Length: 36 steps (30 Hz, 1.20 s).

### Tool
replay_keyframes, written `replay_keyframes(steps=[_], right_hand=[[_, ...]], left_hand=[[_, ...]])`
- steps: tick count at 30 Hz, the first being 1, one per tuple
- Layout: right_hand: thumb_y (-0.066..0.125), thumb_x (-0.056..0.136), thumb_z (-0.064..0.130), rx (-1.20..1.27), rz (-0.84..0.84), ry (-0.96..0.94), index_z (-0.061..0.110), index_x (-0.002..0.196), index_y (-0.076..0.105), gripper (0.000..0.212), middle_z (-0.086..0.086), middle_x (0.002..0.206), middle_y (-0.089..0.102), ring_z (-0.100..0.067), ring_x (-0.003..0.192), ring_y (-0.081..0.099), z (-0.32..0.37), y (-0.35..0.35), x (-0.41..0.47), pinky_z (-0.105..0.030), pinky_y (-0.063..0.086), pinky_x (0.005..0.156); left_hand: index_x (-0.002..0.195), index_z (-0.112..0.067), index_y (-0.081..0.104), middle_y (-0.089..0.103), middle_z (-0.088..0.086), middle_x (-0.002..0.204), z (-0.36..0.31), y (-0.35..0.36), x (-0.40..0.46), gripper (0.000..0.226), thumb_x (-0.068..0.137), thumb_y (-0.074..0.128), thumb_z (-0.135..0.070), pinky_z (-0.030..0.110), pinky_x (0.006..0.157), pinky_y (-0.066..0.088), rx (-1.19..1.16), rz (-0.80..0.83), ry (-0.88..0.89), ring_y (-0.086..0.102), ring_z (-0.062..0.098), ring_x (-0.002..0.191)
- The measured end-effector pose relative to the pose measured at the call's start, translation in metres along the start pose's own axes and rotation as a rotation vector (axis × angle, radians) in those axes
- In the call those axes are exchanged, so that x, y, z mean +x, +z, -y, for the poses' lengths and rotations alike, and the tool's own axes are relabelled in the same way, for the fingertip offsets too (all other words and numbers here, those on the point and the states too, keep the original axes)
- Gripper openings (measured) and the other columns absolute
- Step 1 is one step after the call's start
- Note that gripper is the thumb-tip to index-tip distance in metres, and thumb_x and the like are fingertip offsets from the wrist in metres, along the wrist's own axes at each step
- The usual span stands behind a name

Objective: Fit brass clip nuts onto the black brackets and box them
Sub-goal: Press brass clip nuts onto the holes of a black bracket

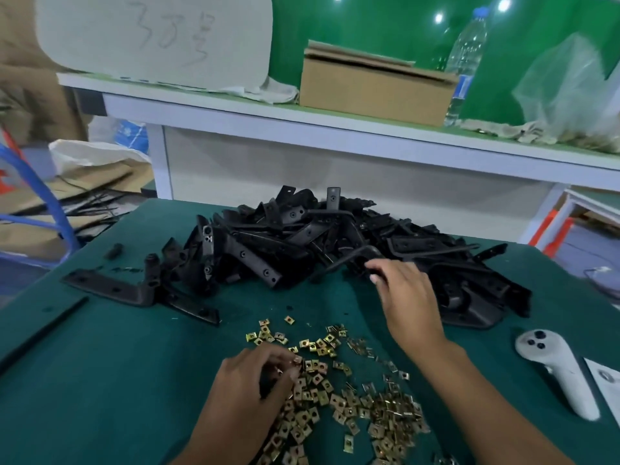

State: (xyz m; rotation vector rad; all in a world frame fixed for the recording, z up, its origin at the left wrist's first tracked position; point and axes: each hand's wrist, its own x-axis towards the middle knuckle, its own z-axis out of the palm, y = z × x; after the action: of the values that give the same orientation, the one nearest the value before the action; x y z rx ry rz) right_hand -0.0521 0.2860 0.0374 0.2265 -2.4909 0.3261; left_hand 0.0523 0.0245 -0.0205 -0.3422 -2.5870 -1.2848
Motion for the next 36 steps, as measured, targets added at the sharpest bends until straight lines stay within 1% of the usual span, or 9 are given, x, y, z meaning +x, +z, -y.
replay_keyframes(steps=[7,11,15,20,22,24,27,31,36], right_hand=[[0.057,0.099,0.038,0.946,-0.225,0.345,0.048,0.12,0.061,0.024,0.024,0.114,0.066,0.004,0.108,0.061,0.056,-0.067,-0.052,-0.023,0.045,0.089],[0.07,0.077,0.035,1.415,0.091,0.608,0.03,0.099,0.075,0.023,0.002,0.079,0.068,-0.013,0.069,0.066,0.082,-0.076,-0.078,-0.032,0.052,0.065],[0.085,0.076,0.028,1.658,0.526,0.637,0.01,0.095,0.072,0.03,-0.01,0.084,0.071,-0.024,0.07,0.071,0.092,-0.079,-0.086,-0.028,0.056,0.058],[0.074,0.086,0.046,0.985,0.601,0.305,0.044,0.106,0.069,0.02,0.011,0.103,0.071,-0.005,0.097,0.067,0.047,-0.08,-0.089,-0.023,0.051,0.08],[0.077,0.077,0.063,0.62,0.759,0.132,0.063,0.123,0.052,0.052,0.033,0.129,0.052,0.01,0.124,0.045,0.025,-0.074,-0.096,-0.03,0.041,0.101],[0.077,0.066,0.076,0.441,0.964,0.015,0.071,0.134,0.036,0.08,0.042,0.141,0.024,0.009,0.137,0.016,0.011,-0.065,-0.105,-0.038,0.025,0.112],[0.075,0.074,0.071,0.435,0.942,-0.035,0.068,0.131,0.044,0.064,0.039,0.138,0.025,0.005,0.136,0.016,0.004,-0.054,-0.11,-0.039,0.021,0.112],[0.063,0.089,0.057,0.411,0.743,-0.024,0.051,0.119,0.061,0.03,0.032,0.123,0.045,0.005,0.125,0.037,0.004,-0.044,-0.11,-0.036,0.031,0.112],[0.06,0.098,0.038,0.366,0.549,-0.103,0.029,0.113,0.071,0.021,0.02,0.107,0.058,-0.003,0.102,0.056,0.007,-0.036,-0.113,-0.025,0.045,0.09]], left_hand=[[0.119,-0.051,0.052,0.05,-0.037,0.126,-0.01,0.002,-0.004,0.033,0.088,0.056,-0.064,0.034,0.099,0.045,0.044,-0.254,0.238,0.046,-0.008,0.12],[0.15,-0.029,0.037,0.04,-0.003,0.156,-0.027,0.002,-0.007,0.085,0.079,0.073,-0.061,0.035,0.114,0.033,0.024,-0.392,0.509,0.041,0.021,0.141],[0.142,-0.027,0.051,0.056,-0.003,0.145,-0.031,0.0,-0.014,0.059,0.09,0.073,-0.045,0.045,0.099,0.05,-0.144,-0.365,0.563,0.057,0.024,0.13],[0.094,-0.035,0.074,0.075,-0.02,0.101,-0.037,-0.008,-0.013,0.027,0.082,0.079,-0.012,0.023,0.078,0.059,-0.442,-0.443,0.291,0.071,0.003,0.094],[0.083,-0.045,0.072,0.072,-0.024,0.077,-0.044,-0.012,-0.012,0.021,0.082,0.069,-0.025,0.008,0.056,0.052,-0.551,-0.532,0.076,0.067,-0.008,0.068],[0.074,-0.028,0.074,0.067,-0.002,0.059,-0.042,-0.018,-0.009,0.014,0.079,0.068,-0.04,0.019,0.042,0.05,-0.721,-0.549,-0.142,0.064,0.009,0.048],[0.086,-0.009,0.074,0.071,0.019,0.068,-0.033,-0.021,-0.002,0.031,0.086,0.067,-0.04,0.029,0.043,0.051,-0.85,-0.329,-0.322,0.066,0.028,0.055],[0.141,-0.031,0.047,0.077,0.013,0.105,-0.041,-0.008,-0.006,0.059,0.088,0.065,-0.012,0.029,0.055,0.059,-1.009,-0.009,-0.272,0.077,0.027,0.074],[0.128,-0.024,0.061,0.073,-0.001,0.113,-0.042,0.001,-0.017,0.04,0.091,0.074,-0.014,0.028,0.084,0.058,-0.85,0.197,-0.081,0.072,0.023,0.103]])
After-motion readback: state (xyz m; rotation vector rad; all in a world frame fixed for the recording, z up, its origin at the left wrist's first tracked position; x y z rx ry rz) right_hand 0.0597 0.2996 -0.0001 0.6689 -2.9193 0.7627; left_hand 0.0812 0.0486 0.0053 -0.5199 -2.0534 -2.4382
